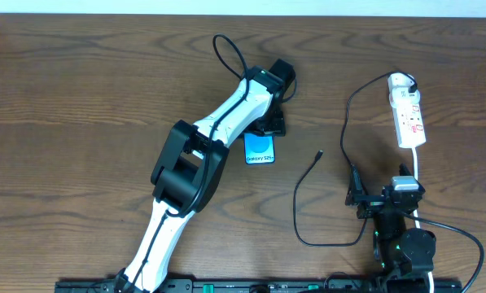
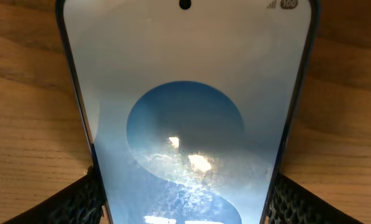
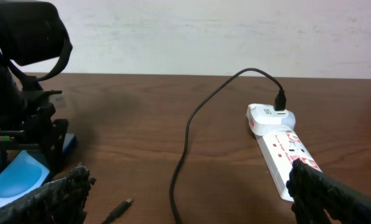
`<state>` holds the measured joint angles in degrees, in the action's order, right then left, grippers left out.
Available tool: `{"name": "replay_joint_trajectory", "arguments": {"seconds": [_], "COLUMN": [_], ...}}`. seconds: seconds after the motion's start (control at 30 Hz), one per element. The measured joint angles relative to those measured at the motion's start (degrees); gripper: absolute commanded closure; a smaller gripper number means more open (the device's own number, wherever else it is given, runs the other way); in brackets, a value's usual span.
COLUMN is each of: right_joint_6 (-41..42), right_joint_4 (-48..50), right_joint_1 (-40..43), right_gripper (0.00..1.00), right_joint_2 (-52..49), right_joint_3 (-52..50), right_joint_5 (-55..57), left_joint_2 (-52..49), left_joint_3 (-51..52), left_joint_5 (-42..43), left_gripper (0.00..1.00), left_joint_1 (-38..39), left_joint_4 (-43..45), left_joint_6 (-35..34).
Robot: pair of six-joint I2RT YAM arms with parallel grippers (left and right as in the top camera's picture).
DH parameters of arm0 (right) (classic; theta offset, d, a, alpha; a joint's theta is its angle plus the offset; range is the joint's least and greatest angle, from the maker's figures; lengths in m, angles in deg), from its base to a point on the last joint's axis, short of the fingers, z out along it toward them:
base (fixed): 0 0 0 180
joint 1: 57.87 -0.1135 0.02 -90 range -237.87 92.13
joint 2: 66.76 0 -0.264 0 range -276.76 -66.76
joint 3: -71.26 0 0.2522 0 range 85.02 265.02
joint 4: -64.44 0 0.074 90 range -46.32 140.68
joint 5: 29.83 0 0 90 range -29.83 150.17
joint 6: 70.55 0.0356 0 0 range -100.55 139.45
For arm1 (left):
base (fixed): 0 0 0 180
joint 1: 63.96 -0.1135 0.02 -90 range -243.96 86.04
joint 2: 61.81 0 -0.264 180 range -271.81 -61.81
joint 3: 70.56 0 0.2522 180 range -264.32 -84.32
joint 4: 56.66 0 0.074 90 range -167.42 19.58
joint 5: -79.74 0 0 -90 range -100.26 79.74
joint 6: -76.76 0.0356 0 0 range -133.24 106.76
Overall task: Plug charger to phone and switch on socket
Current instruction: 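Lift the phone with the left gripper and tilt it upright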
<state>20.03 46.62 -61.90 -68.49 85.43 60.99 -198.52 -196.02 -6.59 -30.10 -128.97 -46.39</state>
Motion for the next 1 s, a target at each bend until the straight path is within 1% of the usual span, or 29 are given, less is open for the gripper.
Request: {"name": "replay_joint_trajectory", "arguments": {"seconds": [0.23, 0.33, 0.37, 0.43, 0.47, 0.5, 0.63, 1.0], "right_joint_6": [-0.02, 0.0, 0.0, 0.0, -0.02, -0.02, 0.0, 0.0], "right_joint_4": [0.0, 0.02, 0.0, 0.02, 0.0, 0.02, 0.0, 0.02], "right_joint_1": [0.0, 0.02, 0.0, 0.0, 0.0, 0.02, 0.0, 0.0], "right_gripper": [0.01, 0.01, 0.01, 0.01, 0.01, 0.01, 0.01, 0.01], "right_joint_2": [0.0, 0.0, 0.0, 0.0, 0.0, 0.0, 0.0, 0.0], "right_joint_3": [0.0, 0.0, 0.0, 0.0, 0.0, 0.0, 0.0, 0.0], "right_joint_5": [0.0, 0.0, 0.0, 0.0, 0.0, 0.0, 0.0, 0.0], "left_joint_2": [0.22, 0.22, 0.22, 0.22, 0.26, 0.33, 0.63, 0.83], "left_joint_3": [0.46, 0.46, 0.46, 0.48, 0.57, 0.7, 1.27, 1.27], "left_joint_5": [-0.22, -0.22, -0.2, -0.17, -0.17, -0.2, -0.17, -0.2], "left_gripper": [0.01, 0.03, 0.05, 0.07, 0.11, 0.17, 0.24, 0.25], "left_joint_1": [0.04, 0.04, 0.04, 0.07, 0.07, 0.07, 0.11, 0.11], "left_joint_4": [0.7, 0.7, 0.72, 0.76, 0.79, 0.83, 0.96, 0.61], "left_joint_6": [0.15, 0.15, 0.15, 0.17, 0.15, 0.17, 0.22, 0.31]}}
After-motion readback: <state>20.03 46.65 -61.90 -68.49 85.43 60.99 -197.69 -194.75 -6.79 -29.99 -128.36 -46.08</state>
